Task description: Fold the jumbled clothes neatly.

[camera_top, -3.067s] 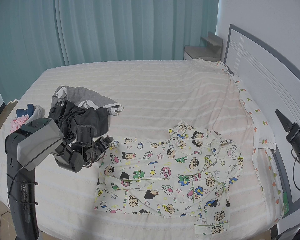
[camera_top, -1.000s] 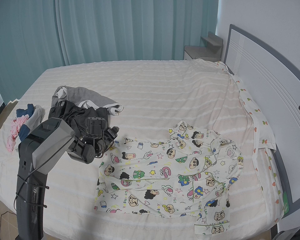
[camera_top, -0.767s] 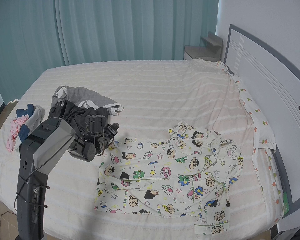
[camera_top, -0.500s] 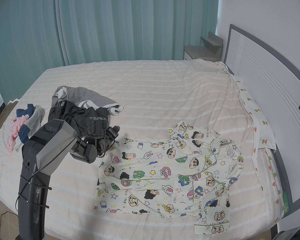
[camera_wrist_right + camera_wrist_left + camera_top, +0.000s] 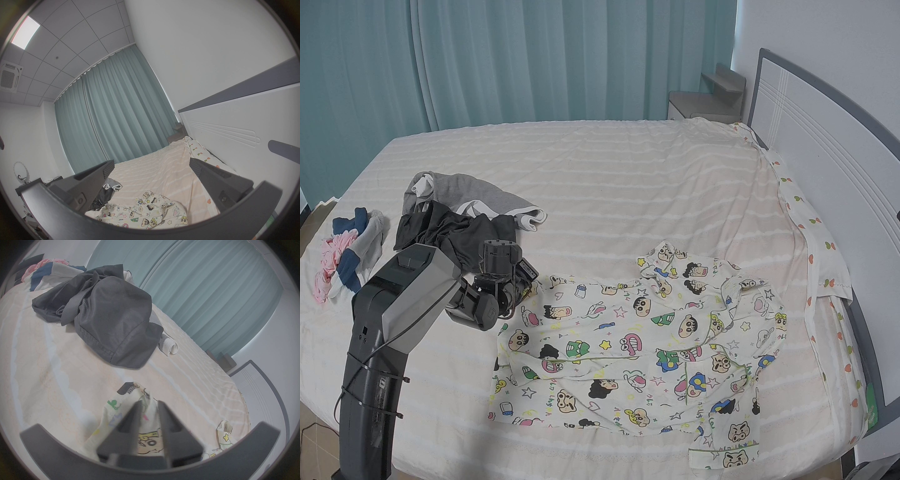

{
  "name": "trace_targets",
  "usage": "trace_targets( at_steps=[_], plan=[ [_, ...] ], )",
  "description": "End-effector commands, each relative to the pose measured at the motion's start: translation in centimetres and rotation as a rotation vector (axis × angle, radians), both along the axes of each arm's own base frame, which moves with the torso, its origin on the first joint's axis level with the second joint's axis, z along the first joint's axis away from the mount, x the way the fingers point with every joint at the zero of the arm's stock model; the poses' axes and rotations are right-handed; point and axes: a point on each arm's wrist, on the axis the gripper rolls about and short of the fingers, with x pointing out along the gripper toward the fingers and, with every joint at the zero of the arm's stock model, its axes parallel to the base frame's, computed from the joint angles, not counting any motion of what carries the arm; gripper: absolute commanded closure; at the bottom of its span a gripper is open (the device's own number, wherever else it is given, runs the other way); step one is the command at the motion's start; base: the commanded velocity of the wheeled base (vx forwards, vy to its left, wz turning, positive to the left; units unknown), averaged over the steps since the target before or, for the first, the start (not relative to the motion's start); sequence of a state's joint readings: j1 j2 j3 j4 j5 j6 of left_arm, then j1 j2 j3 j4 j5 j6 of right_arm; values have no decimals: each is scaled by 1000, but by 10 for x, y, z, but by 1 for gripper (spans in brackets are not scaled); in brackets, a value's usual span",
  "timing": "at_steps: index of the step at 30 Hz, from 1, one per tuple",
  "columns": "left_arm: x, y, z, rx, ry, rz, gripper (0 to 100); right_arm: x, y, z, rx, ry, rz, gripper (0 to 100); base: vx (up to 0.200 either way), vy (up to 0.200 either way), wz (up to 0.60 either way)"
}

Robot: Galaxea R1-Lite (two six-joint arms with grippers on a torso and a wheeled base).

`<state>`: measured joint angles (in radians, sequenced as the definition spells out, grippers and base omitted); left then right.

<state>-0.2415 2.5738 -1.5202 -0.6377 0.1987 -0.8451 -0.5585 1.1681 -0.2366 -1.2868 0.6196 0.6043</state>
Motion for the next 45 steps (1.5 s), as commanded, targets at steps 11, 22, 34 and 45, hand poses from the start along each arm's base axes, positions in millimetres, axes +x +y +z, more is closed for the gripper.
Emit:
trace_targets(
  at_steps=[11,22,34,45],
  plan=[
    [5,15,17,-2,-42,49,100,0,0,-1,1,3,1,0,0,0,0],
    [13,22,27,-7,-81,66,100,0,0,-1,2,5,1,0,0,0,0],
    [27,33,26,-9,-111,89,100,0,0,-1,0,4,1,0,0,0,0],
    [36,45,25,9,-130,107,100,0,0,-1,0,4,1,0,0,0,0]
  ],
)
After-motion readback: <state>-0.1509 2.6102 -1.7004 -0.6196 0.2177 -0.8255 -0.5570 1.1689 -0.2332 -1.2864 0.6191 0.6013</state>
